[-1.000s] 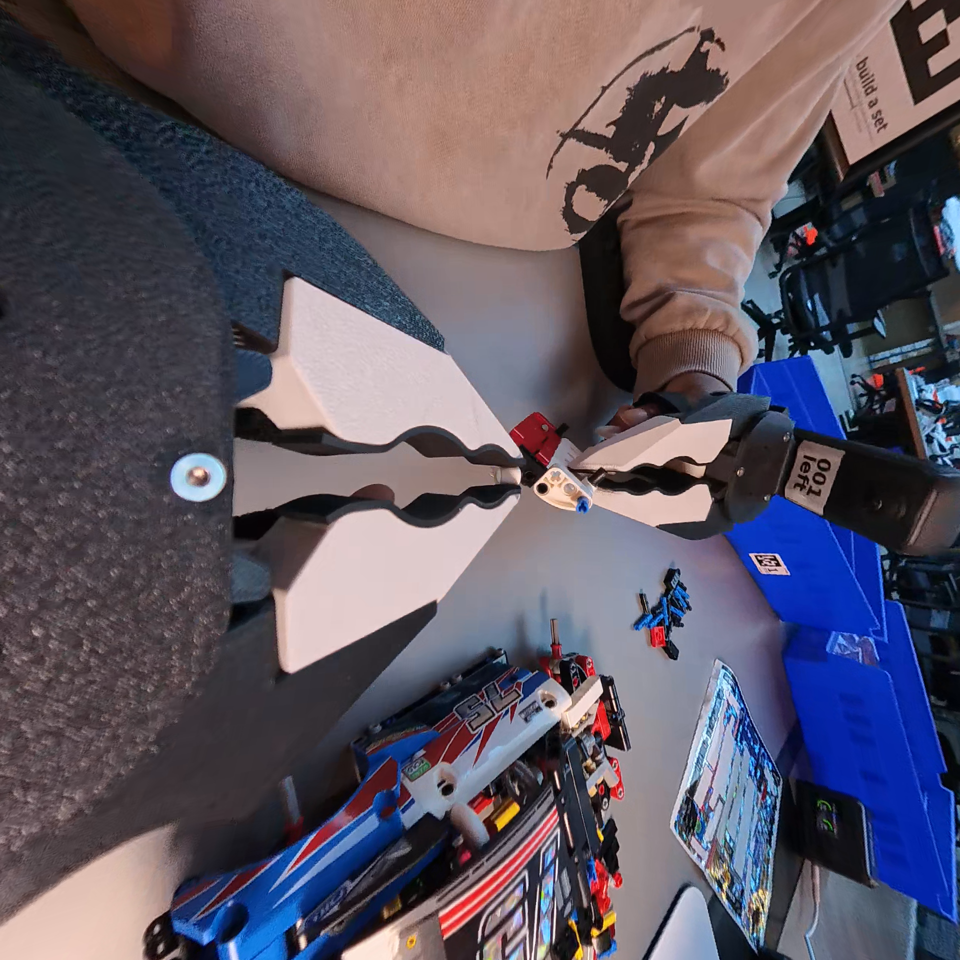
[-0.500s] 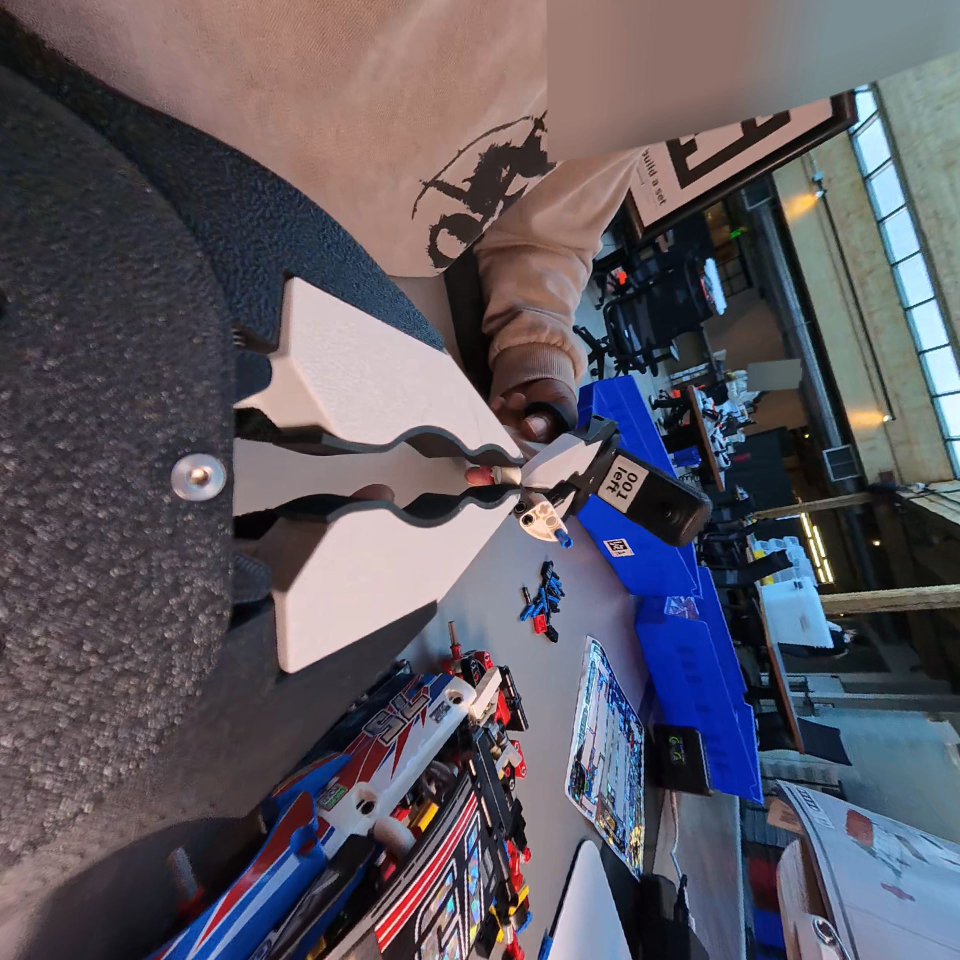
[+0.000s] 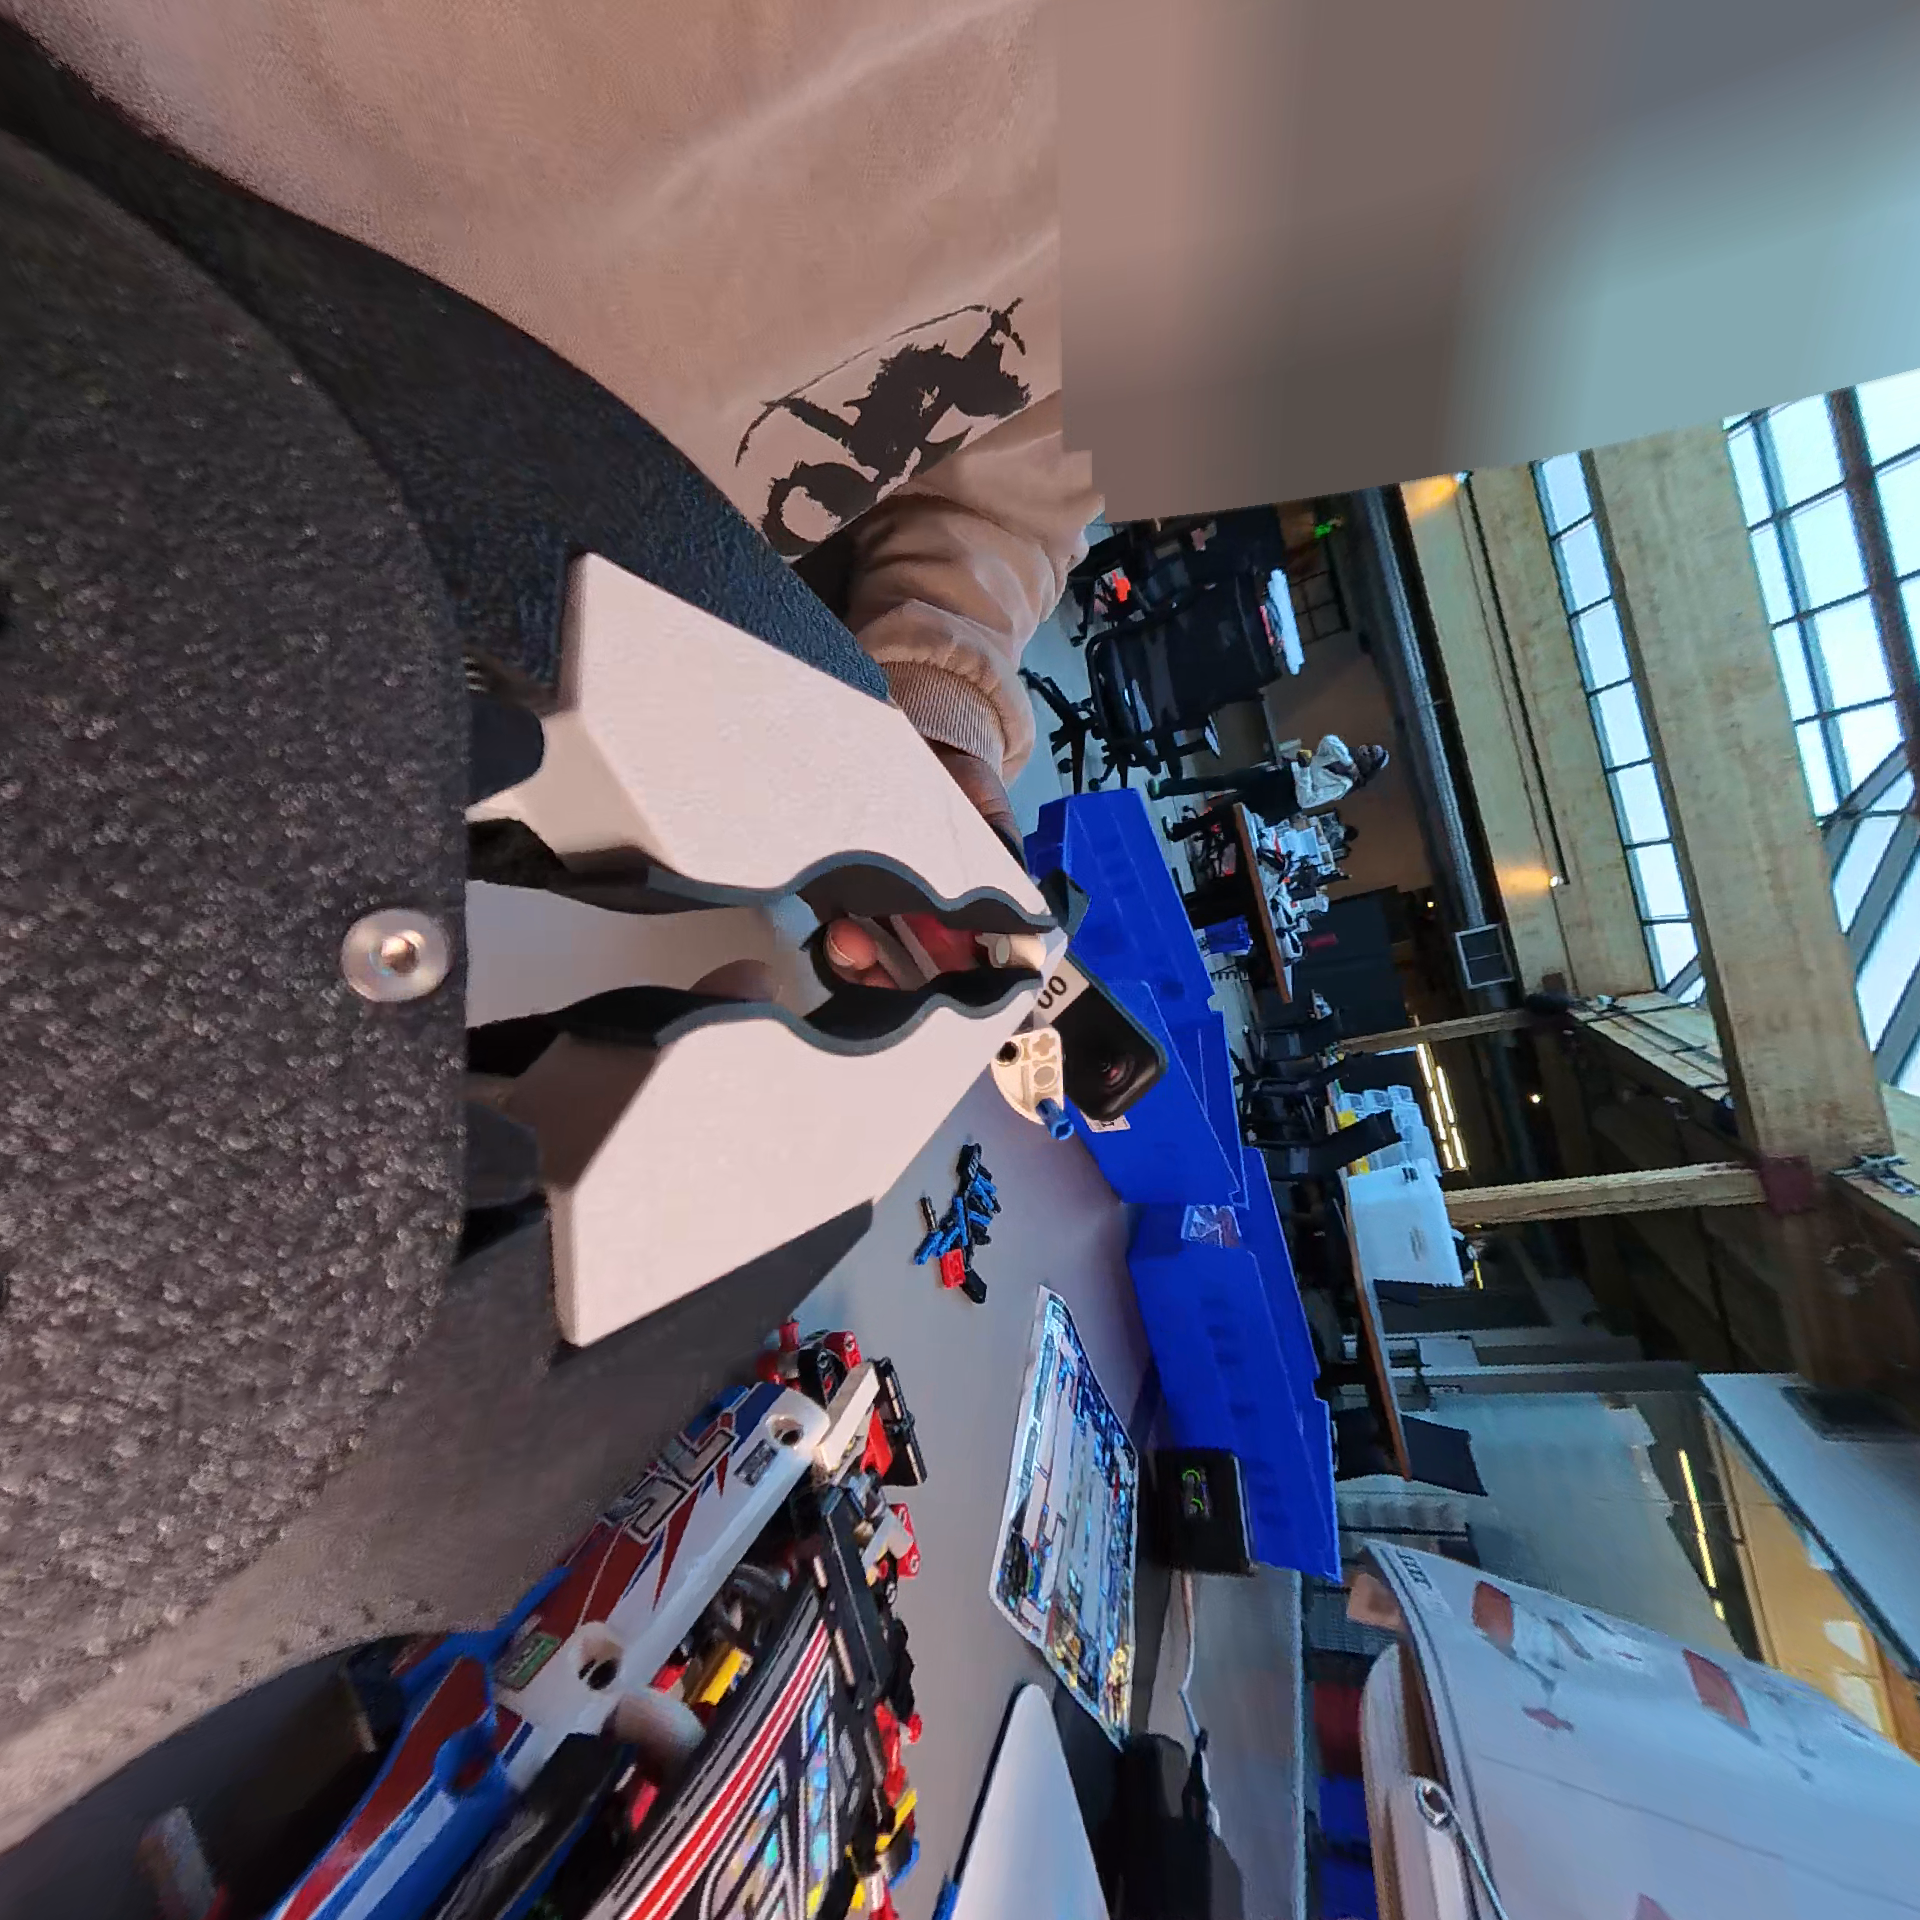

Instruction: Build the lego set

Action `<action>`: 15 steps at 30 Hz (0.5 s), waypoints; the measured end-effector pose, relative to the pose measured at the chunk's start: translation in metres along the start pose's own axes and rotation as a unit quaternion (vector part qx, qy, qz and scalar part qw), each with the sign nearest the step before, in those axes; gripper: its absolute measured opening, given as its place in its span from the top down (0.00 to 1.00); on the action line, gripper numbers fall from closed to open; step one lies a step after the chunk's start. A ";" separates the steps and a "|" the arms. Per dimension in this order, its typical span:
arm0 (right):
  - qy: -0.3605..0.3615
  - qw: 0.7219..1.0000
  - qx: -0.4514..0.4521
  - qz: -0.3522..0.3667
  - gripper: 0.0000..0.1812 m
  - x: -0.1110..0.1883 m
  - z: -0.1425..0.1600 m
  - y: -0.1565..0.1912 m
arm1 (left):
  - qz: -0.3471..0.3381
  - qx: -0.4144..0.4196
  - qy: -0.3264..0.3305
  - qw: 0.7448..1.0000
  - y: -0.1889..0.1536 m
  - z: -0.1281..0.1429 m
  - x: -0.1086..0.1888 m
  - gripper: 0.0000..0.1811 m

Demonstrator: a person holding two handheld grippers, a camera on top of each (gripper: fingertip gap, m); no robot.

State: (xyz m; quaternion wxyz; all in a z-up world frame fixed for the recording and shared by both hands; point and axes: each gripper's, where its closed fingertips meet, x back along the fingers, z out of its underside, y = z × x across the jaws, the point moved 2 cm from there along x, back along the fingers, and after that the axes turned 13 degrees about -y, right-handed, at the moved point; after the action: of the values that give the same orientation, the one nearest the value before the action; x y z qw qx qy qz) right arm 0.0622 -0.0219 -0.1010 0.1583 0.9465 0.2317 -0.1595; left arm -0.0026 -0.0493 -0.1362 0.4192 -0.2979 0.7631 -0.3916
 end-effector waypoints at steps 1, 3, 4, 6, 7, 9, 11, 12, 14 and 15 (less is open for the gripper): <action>-0.004 1.000 0.006 -0.004 0.98 -0.001 -0.001 0.002 | 0.007 0.019 -0.011 1.000 -0.001 -0.001 -0.001 0.99; -0.024 1.000 0.017 -0.002 0.98 -0.003 -0.005 0.003 | 0.015 0.051 -0.027 0.998 -0.002 0.002 -0.003 0.99; -0.030 0.999 0.026 0.001 0.98 -0.004 -0.007 0.003 | 0.018 0.068 -0.036 0.997 -0.001 0.003 -0.003 0.99; -0.045 0.998 0.035 0.004 0.98 -0.005 -0.010 0.003 | 0.029 0.093 -0.055 0.994 -0.003 0.004 -0.004 0.99; -0.052 0.998 0.035 0.004 0.98 -0.006 -0.011 0.003 | 0.033 0.100 -0.062 0.993 -0.004 0.003 -0.005 0.99; -0.055 0.997 0.055 0.012 0.98 -0.008 -0.012 0.002 | 0.034 0.107 -0.072 0.991 -0.004 0.002 -0.005 0.99; -0.057 0.996 0.061 0.017 0.98 -0.009 -0.011 0.001 | 0.034 0.113 -0.077 0.990 -0.004 0.000 -0.004 0.99; -0.057 0.996 0.061 0.020 0.98 -0.009 -0.011 0.000 | 0.032 0.115 -0.080 0.990 -0.003 0.000 -0.003 0.99; -0.054 0.995 0.075 0.025 0.98 -0.009 -0.009 -0.001 | 0.031 0.121 -0.085 0.989 -0.002 -0.001 -0.003 0.99; -0.052 0.995 0.082 0.026 0.98 -0.010 -0.009 -0.001 | 0.031 0.124 -0.084 0.988 -0.001 0.000 -0.002 1.00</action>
State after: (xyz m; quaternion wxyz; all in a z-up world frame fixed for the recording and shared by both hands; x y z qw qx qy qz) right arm 0.0557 -0.0213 -0.0895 0.0964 0.9523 0.1848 -0.2228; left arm -0.0017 -0.0480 -0.1340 0.5276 -0.2517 0.6797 -0.4432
